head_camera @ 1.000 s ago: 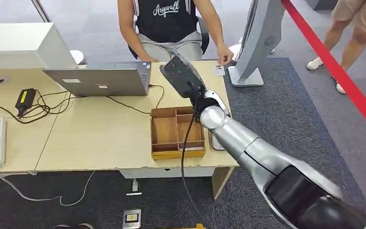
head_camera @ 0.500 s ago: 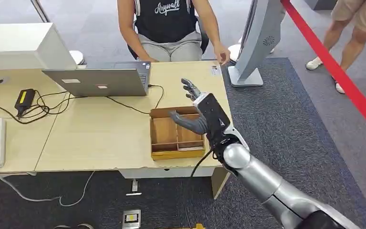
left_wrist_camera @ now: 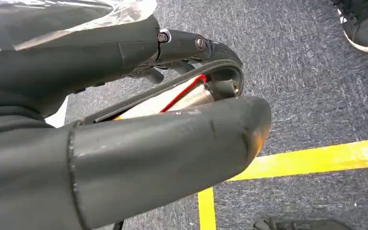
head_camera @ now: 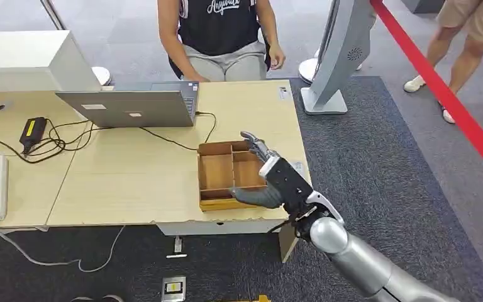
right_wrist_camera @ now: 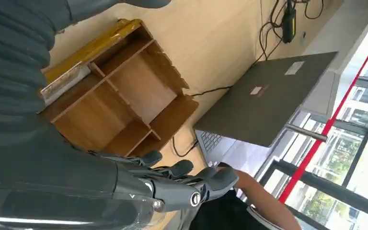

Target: Pass the card to the sensor for recognition and then transmit it.

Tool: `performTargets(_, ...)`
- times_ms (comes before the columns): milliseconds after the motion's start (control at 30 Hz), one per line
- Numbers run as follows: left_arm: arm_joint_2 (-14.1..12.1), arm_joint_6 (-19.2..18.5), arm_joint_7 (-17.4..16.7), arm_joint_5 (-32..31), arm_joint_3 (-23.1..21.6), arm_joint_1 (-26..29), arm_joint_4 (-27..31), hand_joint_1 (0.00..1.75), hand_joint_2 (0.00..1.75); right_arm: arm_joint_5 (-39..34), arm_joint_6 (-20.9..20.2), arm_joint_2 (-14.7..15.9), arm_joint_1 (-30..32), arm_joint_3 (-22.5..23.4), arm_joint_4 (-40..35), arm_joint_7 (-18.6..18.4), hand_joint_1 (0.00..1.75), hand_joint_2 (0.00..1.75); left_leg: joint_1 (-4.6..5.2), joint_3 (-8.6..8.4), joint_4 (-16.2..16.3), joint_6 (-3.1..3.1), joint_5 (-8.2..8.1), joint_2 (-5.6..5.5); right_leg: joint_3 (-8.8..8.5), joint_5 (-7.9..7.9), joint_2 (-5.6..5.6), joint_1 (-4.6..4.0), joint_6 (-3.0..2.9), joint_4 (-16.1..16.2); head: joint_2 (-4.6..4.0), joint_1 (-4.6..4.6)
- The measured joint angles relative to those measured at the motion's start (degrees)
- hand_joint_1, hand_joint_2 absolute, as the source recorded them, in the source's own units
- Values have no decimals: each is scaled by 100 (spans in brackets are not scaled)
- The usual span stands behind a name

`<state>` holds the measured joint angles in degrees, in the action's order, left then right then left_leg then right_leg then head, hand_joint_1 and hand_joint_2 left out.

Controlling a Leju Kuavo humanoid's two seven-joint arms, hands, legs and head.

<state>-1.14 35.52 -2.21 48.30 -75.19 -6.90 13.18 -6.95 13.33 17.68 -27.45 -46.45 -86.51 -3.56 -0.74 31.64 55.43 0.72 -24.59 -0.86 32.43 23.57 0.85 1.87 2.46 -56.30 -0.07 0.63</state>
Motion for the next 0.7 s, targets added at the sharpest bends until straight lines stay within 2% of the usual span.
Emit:
performTargets(100, 7, 33, -17, 26, 31, -2, 0, 0, 0, 265, -138, 11, 20, -9, -24, -116, 0, 175, 0, 1, 0, 0, 0, -1, -1, 0, 0, 0, 0, 0, 0, 0)
performTargets(167, 9, 46, -20, 37, 37, -2, 0, 0, 0, 652, -179, 11, 20, -33, -24, -346, 0, 175, 0, 1, 0, 0, 0, -1, -1, 0, 0, 0, 0, 0, -2, 0)
performTargets(267, 13, 52, -26, 37, 44, -7, 0, 0, 0, 1623, -179, 9, 15, -111, -24, -815, 0, 175, 0, 2, 0, 0, 0, -1, -1, 0, 0, 0, 0, 0, -2, 2)
performTargets(400, 28, 57, -35, 37, 55, -8, 2, 0, 0, 2088, -168, 7, 11, -232, -24, -1084, 0, 175, 0, 3, 0, 0, 0, -1, -1, 0, 0, 0, 0, 0, 0, 2)
performTargets(533, 39, 92, -68, 17, 68, -10, 7, 0, 0, 3598, -179, -31, 8, -361, -2, -1862, 0, 175, 0, 4, -1, 0, 0, -1, 0, 1, 0, 0, 0, 0, -2, 0)
performTargets(600, 44, 98, -77, 0, 70, -13, 9, 0, 0, 4167, -197, -74, 15, -407, 22, -2088, 0, 175, 0, 4, -1, 0, 0, -1, 0, 1, 0, 0, 0, 0, 0, 0)
performTargets(700, 50, 101, -85, 0, 70, -13, 18, 0, 0, 4461, -225, -109, 16, -474, 64, -2227, 0, 175, 0, 4, -1, 0, 0, -1, 0, 1, 0, 0, 0, 0, 0, 2)
